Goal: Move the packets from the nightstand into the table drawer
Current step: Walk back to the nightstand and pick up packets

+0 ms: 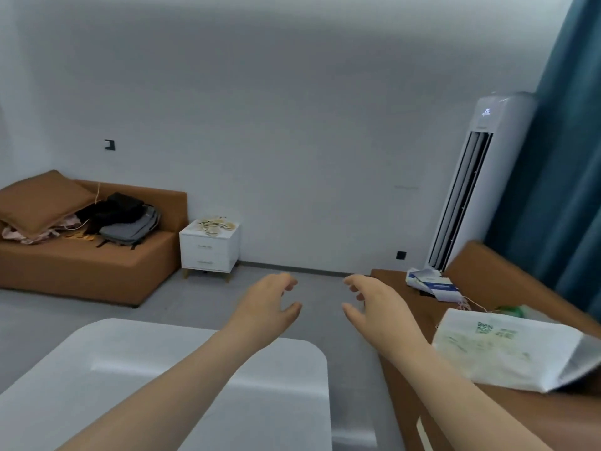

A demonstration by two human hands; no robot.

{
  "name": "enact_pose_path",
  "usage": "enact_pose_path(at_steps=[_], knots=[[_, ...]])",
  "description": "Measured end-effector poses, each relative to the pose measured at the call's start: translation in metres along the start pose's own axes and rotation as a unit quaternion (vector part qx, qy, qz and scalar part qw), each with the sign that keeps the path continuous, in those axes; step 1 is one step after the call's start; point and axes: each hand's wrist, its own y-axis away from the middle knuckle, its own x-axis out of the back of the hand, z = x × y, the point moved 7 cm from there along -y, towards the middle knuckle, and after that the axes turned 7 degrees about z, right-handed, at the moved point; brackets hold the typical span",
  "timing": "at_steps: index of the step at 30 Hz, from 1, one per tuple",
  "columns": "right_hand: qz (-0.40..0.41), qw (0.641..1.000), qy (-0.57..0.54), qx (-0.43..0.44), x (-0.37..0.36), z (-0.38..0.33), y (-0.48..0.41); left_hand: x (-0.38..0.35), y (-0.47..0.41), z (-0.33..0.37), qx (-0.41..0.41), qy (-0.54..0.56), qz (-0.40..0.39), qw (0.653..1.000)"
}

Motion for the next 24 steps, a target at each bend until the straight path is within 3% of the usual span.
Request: enact_pose_path(at_steps=[10,24], knots=[[0.030,0.997,0.028,-0.060,0.071,0.147,0.002,-0.107,-0.064,0.125,-0.076,0.006,-0.023,0.997],[0.047,0.993,0.057,-0.087,0.068,0.301,-0.137,-0.239,-0.234,0.163,-0.097,0.023,-0.033,0.994]])
